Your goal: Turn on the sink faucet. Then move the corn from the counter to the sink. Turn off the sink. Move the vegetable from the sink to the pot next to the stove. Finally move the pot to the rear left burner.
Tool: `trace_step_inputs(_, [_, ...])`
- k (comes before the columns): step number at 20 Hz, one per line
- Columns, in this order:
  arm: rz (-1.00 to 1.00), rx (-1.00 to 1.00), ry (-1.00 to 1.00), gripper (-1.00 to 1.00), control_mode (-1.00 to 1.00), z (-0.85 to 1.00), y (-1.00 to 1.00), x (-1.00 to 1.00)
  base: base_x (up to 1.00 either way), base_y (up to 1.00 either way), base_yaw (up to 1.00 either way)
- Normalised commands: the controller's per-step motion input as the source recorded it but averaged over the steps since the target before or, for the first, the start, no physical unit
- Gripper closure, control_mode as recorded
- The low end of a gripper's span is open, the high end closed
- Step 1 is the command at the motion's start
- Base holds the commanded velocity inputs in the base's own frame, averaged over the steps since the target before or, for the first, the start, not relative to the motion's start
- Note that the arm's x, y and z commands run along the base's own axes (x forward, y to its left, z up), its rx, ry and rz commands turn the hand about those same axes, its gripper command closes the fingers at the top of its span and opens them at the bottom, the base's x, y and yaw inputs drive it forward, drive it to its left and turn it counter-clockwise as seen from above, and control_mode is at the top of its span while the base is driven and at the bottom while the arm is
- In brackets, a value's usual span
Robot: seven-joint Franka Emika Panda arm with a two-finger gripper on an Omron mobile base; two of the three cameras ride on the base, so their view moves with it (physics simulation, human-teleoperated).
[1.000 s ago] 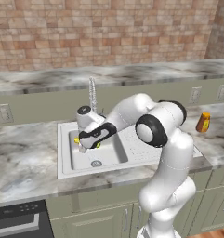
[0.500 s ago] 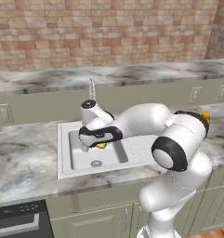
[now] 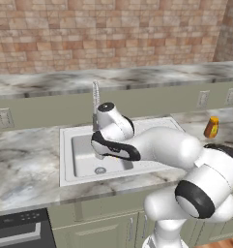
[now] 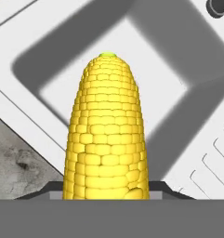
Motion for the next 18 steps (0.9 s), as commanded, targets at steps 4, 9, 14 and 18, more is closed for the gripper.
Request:
trace_step_inputs(4, [-0.04,0.02,0.0,1.0,-1.0,0.16,-0.37,0.07,0.0,0.0,0.0])
trace_step_inputs(9, [-0.02,0.03,0.01,1.0,-1.0,0.0,-0.18,0.02,0.0,0.0,0.0])
trace_step_inputs(14, [0.0,0.0,0.0,1.0,-1.0,0.0,0.0,0.0,0.0,0.0,0.0])
trace_step_inputs(18, [-0.04,0.0,0.0,1.0,-1.0,0.0,0.0,-0.05,0.0,0.0,0.0])
